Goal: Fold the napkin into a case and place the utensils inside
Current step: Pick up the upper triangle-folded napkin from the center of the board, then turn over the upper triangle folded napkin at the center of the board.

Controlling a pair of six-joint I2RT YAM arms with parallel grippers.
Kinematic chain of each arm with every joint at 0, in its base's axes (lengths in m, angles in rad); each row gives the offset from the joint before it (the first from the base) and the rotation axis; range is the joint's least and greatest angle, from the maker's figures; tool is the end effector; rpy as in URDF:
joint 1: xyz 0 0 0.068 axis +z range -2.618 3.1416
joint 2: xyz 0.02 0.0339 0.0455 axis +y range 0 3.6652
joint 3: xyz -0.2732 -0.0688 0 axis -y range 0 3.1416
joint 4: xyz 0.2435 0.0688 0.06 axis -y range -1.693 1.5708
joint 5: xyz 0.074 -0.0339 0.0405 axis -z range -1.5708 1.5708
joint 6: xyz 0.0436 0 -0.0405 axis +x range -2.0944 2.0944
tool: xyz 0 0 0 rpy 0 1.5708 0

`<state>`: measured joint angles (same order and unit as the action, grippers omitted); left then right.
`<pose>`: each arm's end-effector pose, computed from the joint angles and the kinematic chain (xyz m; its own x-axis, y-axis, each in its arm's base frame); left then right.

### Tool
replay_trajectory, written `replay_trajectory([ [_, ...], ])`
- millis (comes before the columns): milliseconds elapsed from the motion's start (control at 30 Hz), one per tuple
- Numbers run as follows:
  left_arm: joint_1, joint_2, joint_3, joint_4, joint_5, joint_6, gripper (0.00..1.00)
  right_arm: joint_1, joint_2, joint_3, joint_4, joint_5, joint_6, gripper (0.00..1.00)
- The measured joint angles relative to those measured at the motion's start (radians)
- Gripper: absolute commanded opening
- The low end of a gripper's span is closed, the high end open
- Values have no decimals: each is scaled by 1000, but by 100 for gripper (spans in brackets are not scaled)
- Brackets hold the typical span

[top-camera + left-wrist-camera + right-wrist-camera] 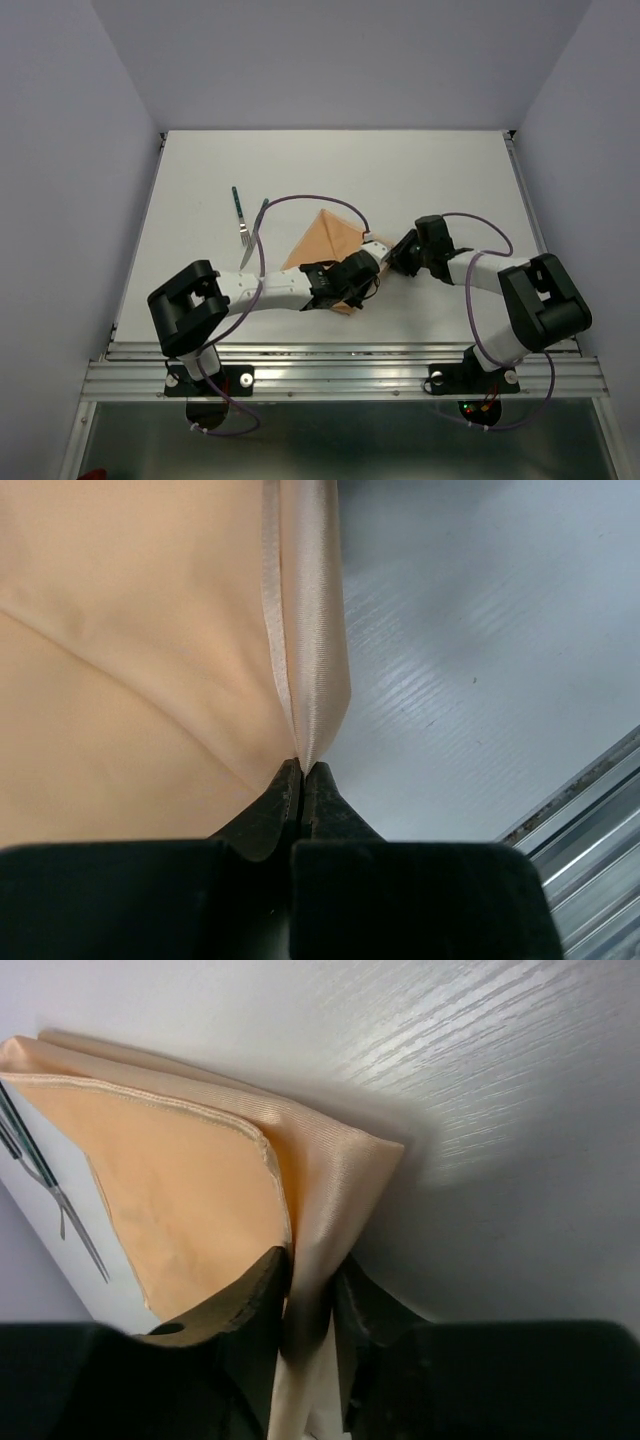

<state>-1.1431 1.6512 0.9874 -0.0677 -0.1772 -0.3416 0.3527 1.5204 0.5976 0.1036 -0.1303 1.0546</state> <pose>0.1554 -0.3223 0.2050 -0.5429 0.3959 -0.7406 0.6998 0.7008 -0.1383 0.2618 0.1024 0.1428 -0.7087 0.6580 -0.2545 0.3861 0.6636 0.6407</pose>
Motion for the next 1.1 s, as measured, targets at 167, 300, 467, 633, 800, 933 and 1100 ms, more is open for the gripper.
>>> replay_trajectory([
  [167, 0, -19, 0, 2, 0, 3, 0, 0, 5, 0, -3, 12, 11, 1],
  [300, 1, -29, 0, 1, -3, 5, 0, 0, -15, 0, -17, 24, 12, 1],
  [467, 3, -63, 2, -3, -3, 9, 0, 0, -114, 15, -79, 61, -8, 1],
  [633, 6, -69, 97, -68, -9, 20, 0, 2, -201, 87, -159, 122, -48, 1],
  [800, 6, -71, 218, -135, -14, 33, 0, 2, -246, 184, -220, 171, -88, 1],
  [933, 8, -71, 334, -198, -13, 42, 0, 2, -290, 234, -253, 207, -98, 1],
  [1100, 9, -70, 454, -262, -4, 42, 0, 2, -367, 308, -299, 267, -130, 1],
])
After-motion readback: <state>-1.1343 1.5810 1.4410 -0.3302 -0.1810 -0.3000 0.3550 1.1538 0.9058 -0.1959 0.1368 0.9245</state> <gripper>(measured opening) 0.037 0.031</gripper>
